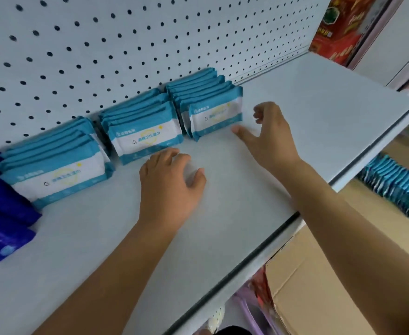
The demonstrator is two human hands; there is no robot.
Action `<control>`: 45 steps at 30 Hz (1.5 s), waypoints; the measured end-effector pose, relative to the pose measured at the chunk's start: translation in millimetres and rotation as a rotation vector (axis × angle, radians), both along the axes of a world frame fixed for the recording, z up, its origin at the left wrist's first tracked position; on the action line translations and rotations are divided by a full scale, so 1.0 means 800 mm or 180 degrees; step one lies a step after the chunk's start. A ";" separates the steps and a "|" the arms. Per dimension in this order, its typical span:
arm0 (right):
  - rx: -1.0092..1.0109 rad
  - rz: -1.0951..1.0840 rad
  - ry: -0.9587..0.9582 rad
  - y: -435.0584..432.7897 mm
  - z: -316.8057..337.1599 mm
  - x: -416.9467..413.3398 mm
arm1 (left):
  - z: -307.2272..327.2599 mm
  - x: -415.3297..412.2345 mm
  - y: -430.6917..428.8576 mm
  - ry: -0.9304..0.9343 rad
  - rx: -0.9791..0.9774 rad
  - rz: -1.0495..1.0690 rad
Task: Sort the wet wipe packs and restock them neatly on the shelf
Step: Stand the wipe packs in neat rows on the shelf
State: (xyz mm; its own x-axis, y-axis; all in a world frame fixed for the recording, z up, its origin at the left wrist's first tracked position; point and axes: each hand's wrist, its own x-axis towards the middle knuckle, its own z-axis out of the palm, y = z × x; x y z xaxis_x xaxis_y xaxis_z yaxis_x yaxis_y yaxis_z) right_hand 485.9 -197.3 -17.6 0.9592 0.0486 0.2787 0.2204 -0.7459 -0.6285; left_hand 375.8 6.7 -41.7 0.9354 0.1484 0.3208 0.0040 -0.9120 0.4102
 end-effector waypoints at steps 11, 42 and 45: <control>-0.0722 -0.0034 0.0144 -0.084 0.016 -0.343 | 0.024 -0.150 -0.052 -0.0789 -0.0351 -0.1187; -0.0322 -0.2143 0.2084 -0.668 -0.112 -0.925 | -0.114 -0.517 -0.692 0.1656 -0.0553 -0.2627; -0.0244 -0.2035 0.2130 -0.708 -0.130 -0.900 | -0.128 -0.497 -0.711 0.1792 -0.0417 -0.2472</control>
